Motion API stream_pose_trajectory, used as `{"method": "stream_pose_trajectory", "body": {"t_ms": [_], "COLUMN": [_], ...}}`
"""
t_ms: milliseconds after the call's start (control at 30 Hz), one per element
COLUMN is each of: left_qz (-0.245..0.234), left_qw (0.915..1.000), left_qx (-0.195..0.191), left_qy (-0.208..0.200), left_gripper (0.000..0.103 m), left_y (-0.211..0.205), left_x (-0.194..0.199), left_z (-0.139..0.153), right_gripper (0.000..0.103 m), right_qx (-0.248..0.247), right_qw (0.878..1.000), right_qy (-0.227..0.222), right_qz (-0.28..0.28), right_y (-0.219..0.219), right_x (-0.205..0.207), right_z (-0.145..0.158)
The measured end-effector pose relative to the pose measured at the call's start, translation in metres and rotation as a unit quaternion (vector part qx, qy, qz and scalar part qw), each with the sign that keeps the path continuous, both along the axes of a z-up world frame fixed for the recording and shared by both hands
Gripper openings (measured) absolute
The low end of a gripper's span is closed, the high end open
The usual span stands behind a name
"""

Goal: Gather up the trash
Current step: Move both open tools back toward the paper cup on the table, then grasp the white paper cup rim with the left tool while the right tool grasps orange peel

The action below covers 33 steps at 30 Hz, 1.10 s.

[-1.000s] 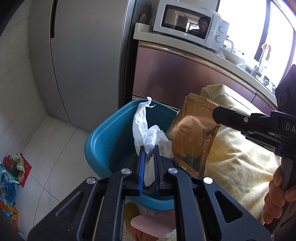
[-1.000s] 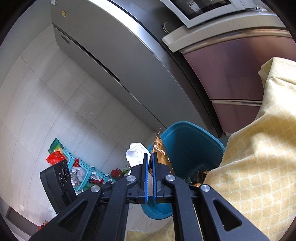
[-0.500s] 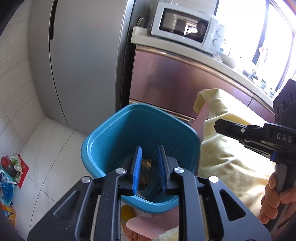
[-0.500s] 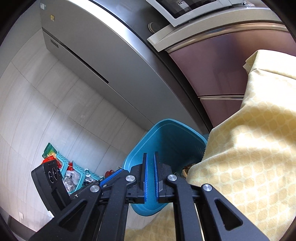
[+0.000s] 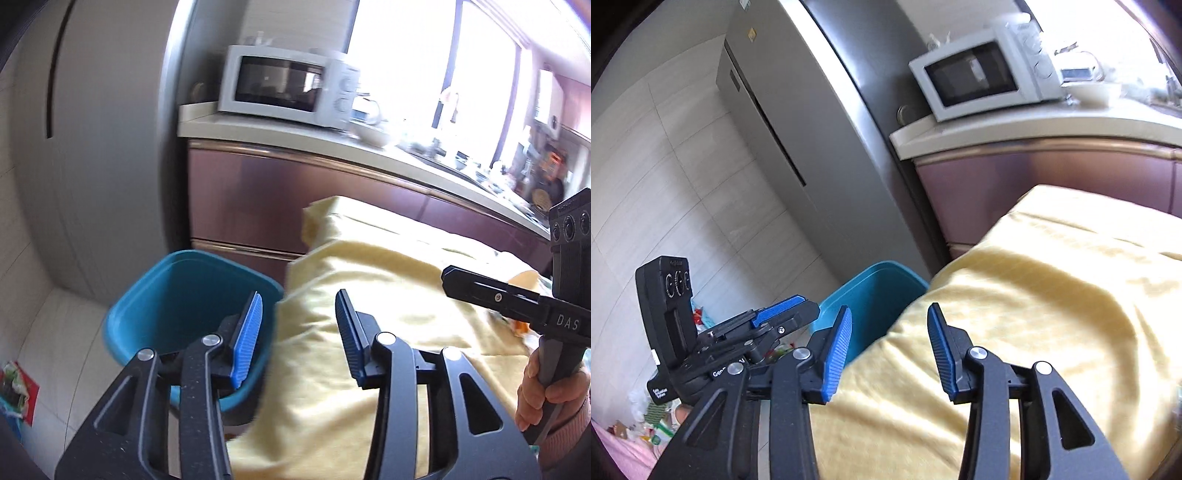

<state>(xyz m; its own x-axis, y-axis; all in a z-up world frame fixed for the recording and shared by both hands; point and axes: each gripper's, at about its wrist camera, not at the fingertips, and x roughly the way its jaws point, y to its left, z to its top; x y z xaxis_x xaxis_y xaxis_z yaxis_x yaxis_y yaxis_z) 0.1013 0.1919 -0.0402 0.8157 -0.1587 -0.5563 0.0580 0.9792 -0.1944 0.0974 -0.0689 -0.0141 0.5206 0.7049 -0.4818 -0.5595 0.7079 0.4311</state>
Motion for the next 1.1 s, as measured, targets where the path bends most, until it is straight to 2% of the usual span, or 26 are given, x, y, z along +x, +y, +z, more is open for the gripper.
{"method": "stream_pose_trajectory", "body": {"t_ms": [133, 267, 500, 667, 833, 967, 1100], "left_qz": [-0.055, -0.112, -0.214, -0.259, -0.265, -0.257, -0.271], "left_qw": [0.9984, 0.9933, 0.9746, 0.9619, 0.96, 0.9631, 0.9592], "left_qx": [0.009, 0.027, 0.064, 0.086, 0.09, 0.078, 0.08], "left_qy": [-0.003, -0.007, -0.015, -0.017, -0.013, -0.012, -0.016], "left_gripper": [0.041, 0.041, 0.041, 0.041, 0.036, 0.036, 0.035], "left_y": [-0.051, -0.108, -0.209, -0.264, -0.281, -0.277, -0.279], "left_x": [0.005, 0.013, 0.027, 0.042, 0.065, 0.078, 0.078], "left_z": [0.004, 0.007, 0.011, 0.013, 0.019, 0.024, 0.025], "right_gripper": [0.041, 0.041, 0.041, 0.041, 0.041, 0.033, 0.032], "right_qx": [-0.002, -0.006, -0.002, 0.011, 0.016, 0.015, 0.005], "right_qw": [0.998, 0.994, 0.982, 0.977, 0.979, 0.98, 0.98], "right_qy": [-0.02, -0.027, -0.009, 0.017, 0.034, 0.062, 0.055], "right_qz": [-0.051, -0.105, -0.188, -0.212, -0.201, -0.191, -0.193], "right_y": [-0.046, -0.093, -0.16, -0.191, -0.186, -0.178, -0.177], "right_x": [-0.023, -0.042, -0.062, -0.059, -0.045, -0.029, -0.034], "right_z": [0.007, 0.007, -0.011, -0.027, -0.038, -0.047, -0.046]}}
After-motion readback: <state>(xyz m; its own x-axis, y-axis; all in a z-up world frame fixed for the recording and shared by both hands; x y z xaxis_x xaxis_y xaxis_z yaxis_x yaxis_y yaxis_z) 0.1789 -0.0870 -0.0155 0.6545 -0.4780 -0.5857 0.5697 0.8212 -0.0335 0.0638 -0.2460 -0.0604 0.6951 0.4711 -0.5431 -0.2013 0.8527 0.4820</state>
